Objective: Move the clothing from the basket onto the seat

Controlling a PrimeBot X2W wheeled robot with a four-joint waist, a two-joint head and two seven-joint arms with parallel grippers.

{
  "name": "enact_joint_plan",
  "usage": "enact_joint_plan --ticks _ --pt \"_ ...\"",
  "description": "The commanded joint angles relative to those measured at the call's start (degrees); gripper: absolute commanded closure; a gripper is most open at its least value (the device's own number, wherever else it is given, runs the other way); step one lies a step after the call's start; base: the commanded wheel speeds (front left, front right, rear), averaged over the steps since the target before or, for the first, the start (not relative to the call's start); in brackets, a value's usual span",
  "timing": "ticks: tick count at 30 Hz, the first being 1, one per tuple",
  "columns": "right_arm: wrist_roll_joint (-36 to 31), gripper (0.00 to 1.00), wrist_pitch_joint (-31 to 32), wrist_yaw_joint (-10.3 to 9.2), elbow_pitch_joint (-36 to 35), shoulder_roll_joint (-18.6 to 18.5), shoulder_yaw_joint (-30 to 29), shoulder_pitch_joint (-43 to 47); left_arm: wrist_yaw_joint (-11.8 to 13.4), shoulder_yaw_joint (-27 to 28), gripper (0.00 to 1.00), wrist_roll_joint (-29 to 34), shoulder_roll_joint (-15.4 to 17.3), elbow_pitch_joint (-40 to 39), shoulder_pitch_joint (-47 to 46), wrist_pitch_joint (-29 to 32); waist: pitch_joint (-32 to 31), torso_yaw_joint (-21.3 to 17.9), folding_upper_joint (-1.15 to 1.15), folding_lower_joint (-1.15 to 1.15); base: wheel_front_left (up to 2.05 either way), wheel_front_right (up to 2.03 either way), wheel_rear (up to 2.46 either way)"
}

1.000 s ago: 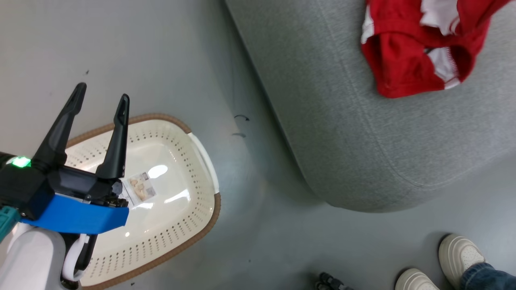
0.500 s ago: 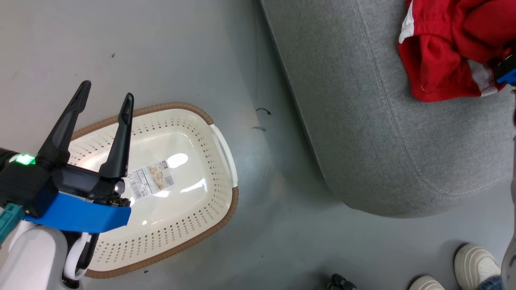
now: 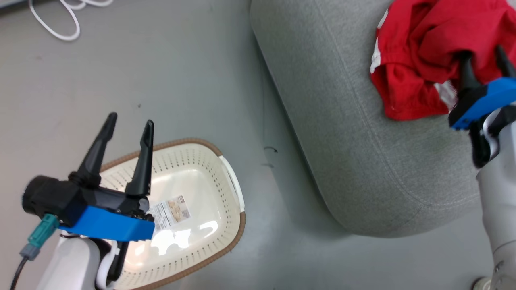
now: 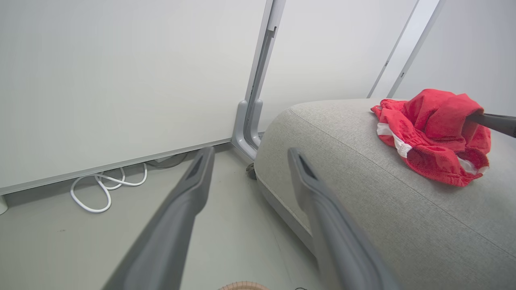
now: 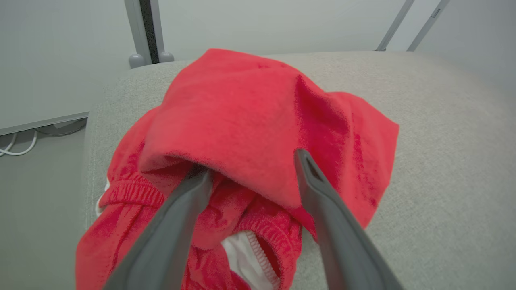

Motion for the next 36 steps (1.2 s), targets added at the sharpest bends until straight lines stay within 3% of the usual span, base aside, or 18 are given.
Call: enact_joint_plan --ticks 1,8,16,27,36 --pt "0.6 0.0 -0.4 0.01 0.2 0.1 0.9 1.8 -0.1 -0.2 0.0 -0.4 -0.6 1.0 1.0 -0.7 -4.0 0.6 0.0 0.0 0.0 0.0 0.0" --pt "3.9 0.0 -2.1 0.01 -2.7 0.6 7.8 9.4 0.1 0.1 0.0 -1.7 -3.8 6.2 3.2 -2.5 -11.0 1.7 0.0 0.0 0.0 0.0 0.0" --pt "7.5 0.0 -3.1 0.01 -15.4 1.8 13.3 21.3 0.1 2.0 0.0 -2.0 -6.8 10.7 5.9 -2.9 -17.3 4.4 0.0 0.0 0.0 0.0 0.0" --pt "7.1 0.0 0.0 0.02 -34.2 5.4 13.5 36.4 -0.1 7.4 0.0 -0.3 -10.6 12.6 10.4 -2.9 -22.5 9.7 0.0 0.0 0.0 0.0 0.0" --pt "7.9 0.0 4.5 0.02 -44.8 7.9 12.4 45.1 -0.4 10.7 0.0 1.2 -12.7 14.7 11.6 -2.9 -25.4 15.2 0.0 0.0 0.0 0.0 0.0"
